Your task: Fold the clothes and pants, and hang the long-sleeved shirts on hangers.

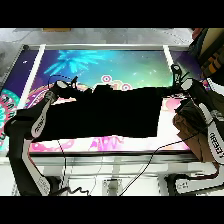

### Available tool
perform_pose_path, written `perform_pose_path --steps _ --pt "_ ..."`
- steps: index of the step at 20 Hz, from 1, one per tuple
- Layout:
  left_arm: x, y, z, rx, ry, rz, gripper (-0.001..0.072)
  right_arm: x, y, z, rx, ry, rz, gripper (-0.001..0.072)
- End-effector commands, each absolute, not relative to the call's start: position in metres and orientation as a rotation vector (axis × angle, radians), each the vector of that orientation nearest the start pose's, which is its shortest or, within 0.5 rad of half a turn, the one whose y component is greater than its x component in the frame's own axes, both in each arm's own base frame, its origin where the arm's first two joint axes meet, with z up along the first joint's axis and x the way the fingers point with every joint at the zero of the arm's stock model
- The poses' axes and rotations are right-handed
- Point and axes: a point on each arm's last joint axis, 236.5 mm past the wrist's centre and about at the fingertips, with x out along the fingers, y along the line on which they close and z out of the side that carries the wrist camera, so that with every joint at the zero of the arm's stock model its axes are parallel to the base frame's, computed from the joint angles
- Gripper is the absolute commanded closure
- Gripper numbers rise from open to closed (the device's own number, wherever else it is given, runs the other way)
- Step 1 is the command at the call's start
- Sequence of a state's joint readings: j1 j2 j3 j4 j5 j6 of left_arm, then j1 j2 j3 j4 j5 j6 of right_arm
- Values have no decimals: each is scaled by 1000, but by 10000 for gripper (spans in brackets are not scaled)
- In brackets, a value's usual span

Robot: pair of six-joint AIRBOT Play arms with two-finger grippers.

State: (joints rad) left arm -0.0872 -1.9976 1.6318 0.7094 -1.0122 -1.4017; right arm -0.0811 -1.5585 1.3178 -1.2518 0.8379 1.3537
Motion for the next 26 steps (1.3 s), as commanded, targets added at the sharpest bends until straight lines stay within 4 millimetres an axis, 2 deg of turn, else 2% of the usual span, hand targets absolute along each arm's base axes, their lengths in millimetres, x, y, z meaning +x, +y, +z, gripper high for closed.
perform_pose_path --steps 1,6,8,9,11,15,16,17,18,19,21,23,26 --pt "532 -189 -50 -635 1186 -500 691 498 13 -18 158 1039 137 694" --pt "540 -165 23 -542 1023 -531 690 510 4 -12 199 984 67 694" --pt "543 -151 43 -527 976 -526 690 513 -3 -11 184 970 43 695" --pt "544 -146 46 -530 968 -519 690 513 -5 -11 182 972 34 694" --pt "540 -143 40 -526 993 -520 690 513 -5 -11 186 972 32 694" --pt "520 -157 -9 -428 1136 -537 689 512 -4 -12 194 976 29 694" --pt "518 -163 -20 -427 1160 -544 650 512 -4 -12 194 976 29 694" --pt "517 -168 -30 -426 1179 -547 414 512 -4 -12 194 976 29 694" --pt "517 -169 -37 -429 1187 -543 98 512 -4 -12 193 976 30 694" --pt "520 -168 -41 -432 1182 -534 -9 512 -4 -12 193 976 29 694" --pt "537 -153 -38 -444 1125 -487 -7 512 -5 -12 192 975 29 694" --pt "557 -128 -34 -463 1053 -420 3 512 -5 -12 192 975 29 694" --pt "568 -103 -32 -493 1017 -363 8 512 -5 -12 192 975 29 694"
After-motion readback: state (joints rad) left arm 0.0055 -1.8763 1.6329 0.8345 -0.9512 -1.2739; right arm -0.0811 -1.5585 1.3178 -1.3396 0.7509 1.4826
